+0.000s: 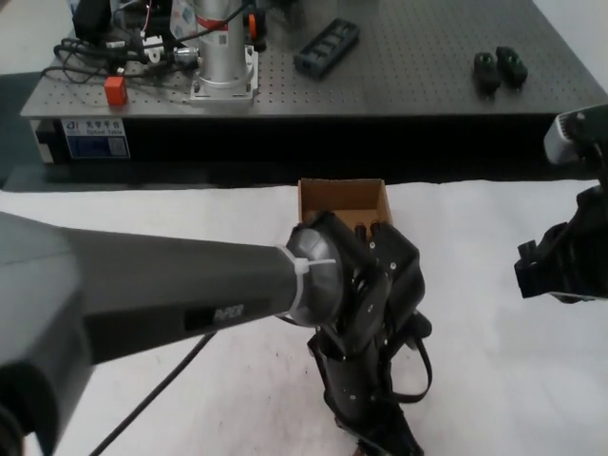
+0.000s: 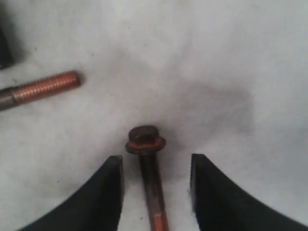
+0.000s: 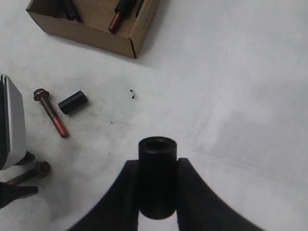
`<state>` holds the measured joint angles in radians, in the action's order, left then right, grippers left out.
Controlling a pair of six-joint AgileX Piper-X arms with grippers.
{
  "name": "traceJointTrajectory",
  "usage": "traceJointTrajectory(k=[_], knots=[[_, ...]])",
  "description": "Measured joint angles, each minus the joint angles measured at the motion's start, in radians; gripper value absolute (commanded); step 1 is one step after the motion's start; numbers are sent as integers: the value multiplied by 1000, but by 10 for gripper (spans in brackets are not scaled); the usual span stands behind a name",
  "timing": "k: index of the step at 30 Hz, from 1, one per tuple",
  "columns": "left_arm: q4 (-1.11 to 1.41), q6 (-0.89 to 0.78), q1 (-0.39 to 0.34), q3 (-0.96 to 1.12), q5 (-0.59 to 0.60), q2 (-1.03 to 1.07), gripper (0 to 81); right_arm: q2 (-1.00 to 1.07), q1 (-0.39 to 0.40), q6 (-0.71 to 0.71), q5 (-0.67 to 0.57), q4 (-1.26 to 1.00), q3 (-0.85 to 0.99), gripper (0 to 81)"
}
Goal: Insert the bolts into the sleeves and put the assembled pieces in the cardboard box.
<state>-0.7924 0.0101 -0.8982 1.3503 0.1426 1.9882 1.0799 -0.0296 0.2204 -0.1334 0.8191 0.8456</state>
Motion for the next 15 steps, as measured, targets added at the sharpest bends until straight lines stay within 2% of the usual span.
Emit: traceJointTrajectory(k=[3, 8, 15], knots=[[-5, 0, 0, 4, -19, 6, 211, 0, 0, -7, -2, 0, 0, 62], [-5, 0, 0, 5, -39, 9, 13, 0, 0, -22, -2, 10, 0, 62], [9, -10, 0, 5, -47, 9, 6, -53, 0, -53, -82, 36, -49, 62]])
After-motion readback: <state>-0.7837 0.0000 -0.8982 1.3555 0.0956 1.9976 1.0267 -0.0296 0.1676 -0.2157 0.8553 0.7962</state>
